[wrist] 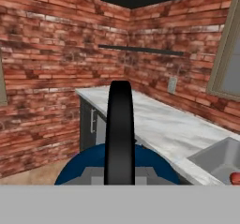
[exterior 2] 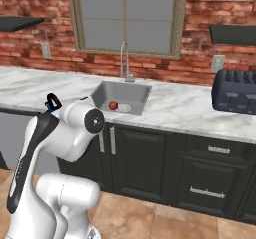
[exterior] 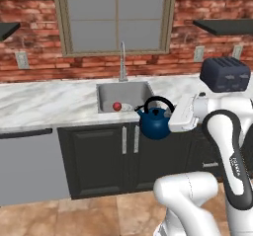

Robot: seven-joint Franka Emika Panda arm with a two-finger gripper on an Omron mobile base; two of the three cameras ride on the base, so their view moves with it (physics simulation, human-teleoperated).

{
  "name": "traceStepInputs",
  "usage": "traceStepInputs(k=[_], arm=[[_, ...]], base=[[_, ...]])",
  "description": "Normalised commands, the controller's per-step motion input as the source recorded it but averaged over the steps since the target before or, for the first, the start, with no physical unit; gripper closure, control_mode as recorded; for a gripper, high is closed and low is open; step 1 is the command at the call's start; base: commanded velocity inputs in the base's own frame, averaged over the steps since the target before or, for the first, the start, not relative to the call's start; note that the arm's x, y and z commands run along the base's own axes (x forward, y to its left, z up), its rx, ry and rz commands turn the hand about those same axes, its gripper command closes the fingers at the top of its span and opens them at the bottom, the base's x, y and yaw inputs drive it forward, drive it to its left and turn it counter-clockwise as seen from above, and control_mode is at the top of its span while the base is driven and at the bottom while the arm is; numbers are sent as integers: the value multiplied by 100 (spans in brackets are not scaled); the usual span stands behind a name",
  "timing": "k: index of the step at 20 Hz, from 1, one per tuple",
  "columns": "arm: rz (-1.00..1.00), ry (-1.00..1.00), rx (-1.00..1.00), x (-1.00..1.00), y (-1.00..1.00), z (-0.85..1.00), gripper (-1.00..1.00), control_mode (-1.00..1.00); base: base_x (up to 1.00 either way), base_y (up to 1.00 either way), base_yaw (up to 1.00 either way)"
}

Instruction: Open the cabinet, pick the kettle from the cabinet, and place it in the sink.

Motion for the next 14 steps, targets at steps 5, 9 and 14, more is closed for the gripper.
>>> traceStepInputs(k=[5, 9, 14], arm=[[0, 0, 0, 0, 0, 0, 100, 100], [0, 0, 0, 0, 0, 0, 100, 100], [0, 0, 0, 0, 0, 0, 100, 100]], base=[[62, -18, 0], [60, -21, 0], [56, -28, 0]])
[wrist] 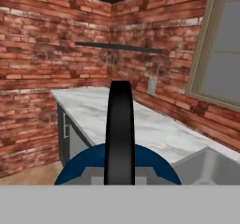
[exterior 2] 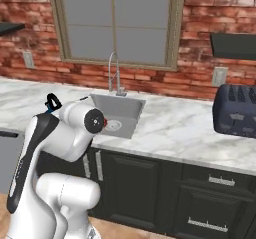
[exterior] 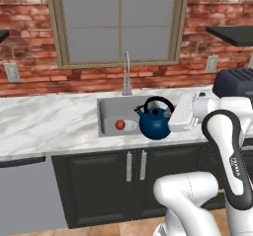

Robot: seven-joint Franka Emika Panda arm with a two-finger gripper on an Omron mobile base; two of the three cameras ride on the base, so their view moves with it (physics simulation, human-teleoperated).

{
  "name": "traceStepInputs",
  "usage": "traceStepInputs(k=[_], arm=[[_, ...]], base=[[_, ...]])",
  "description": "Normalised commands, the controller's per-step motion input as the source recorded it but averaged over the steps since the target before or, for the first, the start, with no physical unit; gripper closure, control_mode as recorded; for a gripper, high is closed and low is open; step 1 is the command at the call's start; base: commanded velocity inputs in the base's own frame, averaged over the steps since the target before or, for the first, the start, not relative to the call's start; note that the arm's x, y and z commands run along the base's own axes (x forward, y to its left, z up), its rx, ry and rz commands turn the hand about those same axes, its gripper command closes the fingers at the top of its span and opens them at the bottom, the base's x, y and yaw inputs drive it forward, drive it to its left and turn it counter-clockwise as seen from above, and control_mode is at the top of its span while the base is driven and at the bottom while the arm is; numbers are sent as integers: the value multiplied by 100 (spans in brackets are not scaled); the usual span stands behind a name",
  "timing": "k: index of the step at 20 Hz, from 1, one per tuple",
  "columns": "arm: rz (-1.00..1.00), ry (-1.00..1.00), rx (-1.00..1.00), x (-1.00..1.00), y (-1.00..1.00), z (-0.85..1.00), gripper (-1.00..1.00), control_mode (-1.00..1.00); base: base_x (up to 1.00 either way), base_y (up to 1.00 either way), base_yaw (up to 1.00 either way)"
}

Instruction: Open the cabinet, pick the kettle from the cabinet, and place it in the sink.

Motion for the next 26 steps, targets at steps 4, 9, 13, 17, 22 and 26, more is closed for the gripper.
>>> traceStepInputs(k=[4, 9, 13, 17, 22, 26], arm=[[0, 0, 0, 0, 0, 0, 100, 100], [0, 0, 0, 0, 0, 0, 100, 100], [0, 0, 0, 0, 0, 0, 100, 100], [0, 0, 0, 0, 0, 0, 100, 100], [0, 0, 0, 0, 0, 0, 100, 100], [0, 0, 0, 0, 0, 0, 100, 100]], base=[[42, -41, 0], [12, -49, 0], [6, -44, -8], [48, -21, -6], [44, -21, -1], [29, -12, 0]])
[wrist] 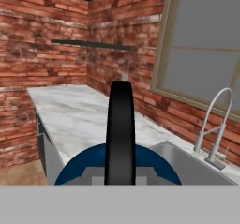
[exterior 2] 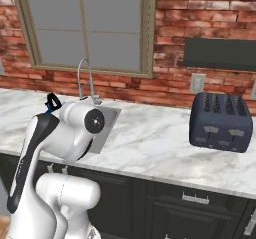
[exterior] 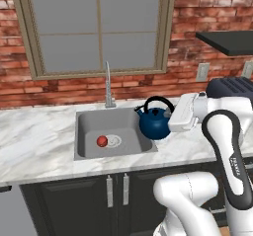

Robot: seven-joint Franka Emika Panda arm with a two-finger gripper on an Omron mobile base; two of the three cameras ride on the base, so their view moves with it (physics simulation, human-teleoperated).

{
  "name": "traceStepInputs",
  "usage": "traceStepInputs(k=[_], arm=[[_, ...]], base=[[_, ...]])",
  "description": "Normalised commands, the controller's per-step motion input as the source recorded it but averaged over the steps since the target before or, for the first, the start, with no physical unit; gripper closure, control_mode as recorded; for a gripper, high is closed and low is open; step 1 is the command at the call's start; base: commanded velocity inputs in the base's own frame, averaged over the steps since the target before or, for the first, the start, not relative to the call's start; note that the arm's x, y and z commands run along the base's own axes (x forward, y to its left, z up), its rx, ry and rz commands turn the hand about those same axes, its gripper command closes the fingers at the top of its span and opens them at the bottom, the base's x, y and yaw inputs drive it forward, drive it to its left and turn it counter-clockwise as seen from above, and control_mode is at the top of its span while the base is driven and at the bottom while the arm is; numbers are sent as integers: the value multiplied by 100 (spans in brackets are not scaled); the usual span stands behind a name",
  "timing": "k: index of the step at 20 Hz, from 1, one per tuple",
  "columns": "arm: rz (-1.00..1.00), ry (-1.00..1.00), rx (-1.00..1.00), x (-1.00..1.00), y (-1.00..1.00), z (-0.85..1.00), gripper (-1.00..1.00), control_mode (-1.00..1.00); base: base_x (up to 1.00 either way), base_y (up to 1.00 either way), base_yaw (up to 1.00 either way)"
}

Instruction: Open the cabinet, pick the kettle from the cabinet, and place it in the sink.

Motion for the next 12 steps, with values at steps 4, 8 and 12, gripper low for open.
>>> traceStepInputs(k=[4, 8, 12], arm=[[0, 0, 0, 0, 0, 0, 100, 100], [0, 0, 0, 0, 0, 0, 100, 100], [0, 0, 0, 0, 0, 0, 100, 100]], base=[[16, -8, 0], [0, 0, 0], [0, 0, 0]])
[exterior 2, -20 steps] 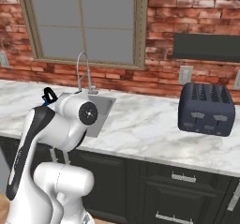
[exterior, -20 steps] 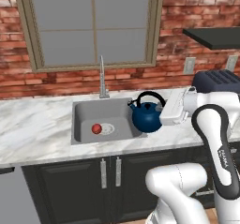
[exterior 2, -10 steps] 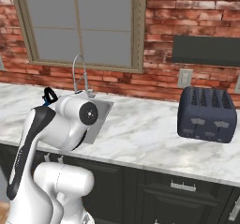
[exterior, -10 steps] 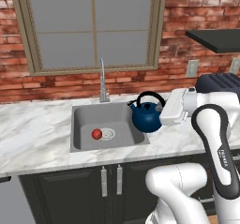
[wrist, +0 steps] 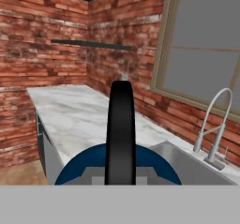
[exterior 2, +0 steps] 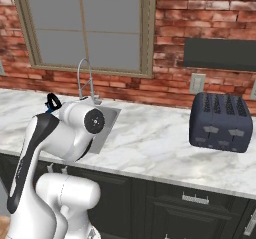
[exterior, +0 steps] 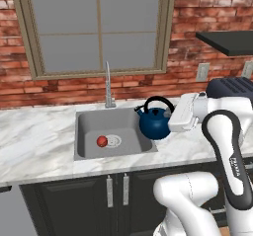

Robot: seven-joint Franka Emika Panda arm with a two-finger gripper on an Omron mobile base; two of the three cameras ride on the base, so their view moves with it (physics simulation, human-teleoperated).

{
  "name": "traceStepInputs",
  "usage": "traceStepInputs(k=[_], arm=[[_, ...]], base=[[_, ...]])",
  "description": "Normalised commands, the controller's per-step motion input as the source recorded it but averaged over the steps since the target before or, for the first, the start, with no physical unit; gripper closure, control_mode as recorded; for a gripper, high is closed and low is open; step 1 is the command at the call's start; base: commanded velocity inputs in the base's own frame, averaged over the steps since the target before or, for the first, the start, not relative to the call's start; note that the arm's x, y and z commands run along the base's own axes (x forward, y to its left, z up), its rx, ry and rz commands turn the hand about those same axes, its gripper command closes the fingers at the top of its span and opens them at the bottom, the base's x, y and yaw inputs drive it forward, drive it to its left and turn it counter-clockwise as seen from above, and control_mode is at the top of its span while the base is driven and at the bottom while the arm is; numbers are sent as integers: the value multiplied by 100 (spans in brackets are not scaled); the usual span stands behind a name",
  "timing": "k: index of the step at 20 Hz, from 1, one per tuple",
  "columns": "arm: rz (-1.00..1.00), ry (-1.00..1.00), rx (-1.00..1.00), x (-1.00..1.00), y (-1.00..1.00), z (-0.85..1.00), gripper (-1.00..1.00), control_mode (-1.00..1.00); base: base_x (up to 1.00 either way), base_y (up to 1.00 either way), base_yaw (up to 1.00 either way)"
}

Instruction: Open the cabinet, pick the kettle from the cabinet, and place it in the sink.

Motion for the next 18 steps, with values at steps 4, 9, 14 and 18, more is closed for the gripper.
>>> traceStepInputs(k=[4, 9, 14, 18], arm=[[0, 0, 0, 0, 0, 0, 100, 100], [0, 0, 0, 0, 0, 0, 100, 100], [0, 0, 0, 0, 0, 0, 100, 100], [0, 0, 0, 0, 0, 0, 100, -100]], base=[[0, 0, 0], [0, 0, 0], [0, 0, 0], [0, 0, 0]])
